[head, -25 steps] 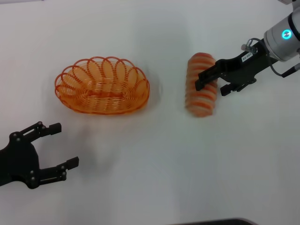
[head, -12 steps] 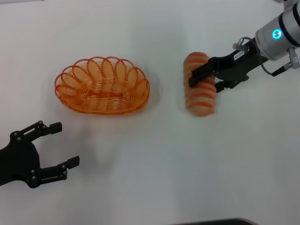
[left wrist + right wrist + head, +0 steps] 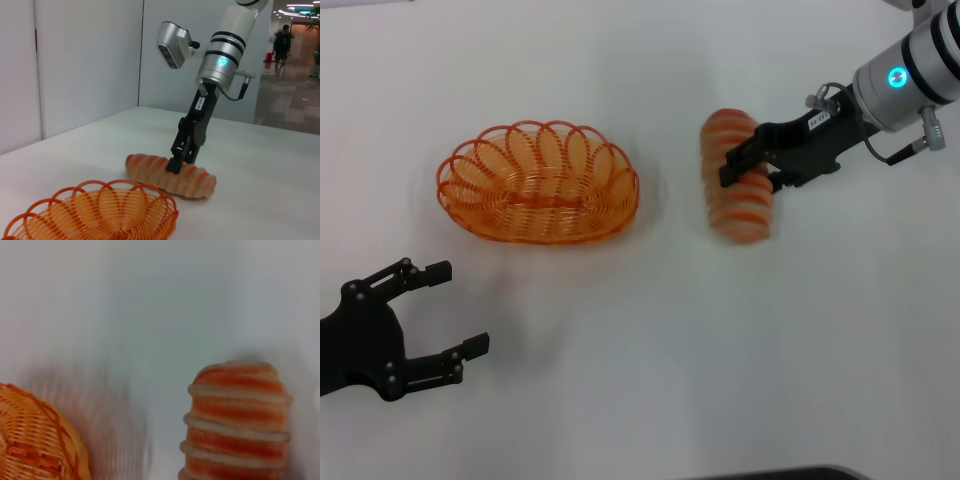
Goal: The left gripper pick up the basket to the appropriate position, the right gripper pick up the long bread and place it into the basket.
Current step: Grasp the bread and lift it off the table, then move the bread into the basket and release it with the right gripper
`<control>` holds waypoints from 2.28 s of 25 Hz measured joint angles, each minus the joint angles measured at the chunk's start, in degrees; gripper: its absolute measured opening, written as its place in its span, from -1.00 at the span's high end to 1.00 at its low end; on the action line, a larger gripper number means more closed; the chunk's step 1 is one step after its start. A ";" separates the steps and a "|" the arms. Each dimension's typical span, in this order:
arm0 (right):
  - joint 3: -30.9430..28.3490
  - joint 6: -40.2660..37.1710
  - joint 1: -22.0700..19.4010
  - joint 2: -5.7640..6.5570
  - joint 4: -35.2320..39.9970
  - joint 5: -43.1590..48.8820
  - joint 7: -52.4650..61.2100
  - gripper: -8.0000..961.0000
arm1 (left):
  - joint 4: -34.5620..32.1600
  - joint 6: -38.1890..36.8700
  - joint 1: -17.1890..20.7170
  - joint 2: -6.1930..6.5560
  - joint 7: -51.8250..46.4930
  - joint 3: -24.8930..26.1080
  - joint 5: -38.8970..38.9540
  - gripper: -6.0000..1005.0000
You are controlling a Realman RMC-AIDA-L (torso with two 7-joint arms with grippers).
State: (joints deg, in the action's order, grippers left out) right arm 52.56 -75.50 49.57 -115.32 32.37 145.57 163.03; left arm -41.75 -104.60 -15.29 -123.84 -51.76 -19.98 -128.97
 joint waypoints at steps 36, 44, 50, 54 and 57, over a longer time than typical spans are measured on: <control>15.15 -1.63 -3.61 -4.54 16.15 -31.27 -55.81 0.19 | 6.12 5.77 -0.22 0.22 -1.99 4.95 0.58 -0.79; 20.60 1.34 -3.63 -4.57 16.08 -30.99 -55.58 0.30 | 6.42 5.83 -0.35 0.25 -1.99 6.35 0.58 -0.79; 21.00 3.97 -4.21 -4.53 15.01 -27.75 -54.87 0.40 | 6.51 5.63 -0.30 0.27 -2.01 6.88 0.57 -0.79; 21.74 6.23 -3.78 -4.71 13.39 -26.91 -54.87 0.47 | 6.52 5.52 -0.33 0.27 -2.02 7.07 0.56 -0.79; 22.25 7.54 -3.74 -4.77 13.08 -27.04 -55.00 0.53 | 6.52 5.49 -0.44 0.27 -2.03 7.07 0.56 -0.79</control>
State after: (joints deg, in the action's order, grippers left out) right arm 74.80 -67.96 45.83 -120.09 45.45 118.53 108.03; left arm -35.23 -99.11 -15.73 -123.57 -53.79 -12.91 -128.41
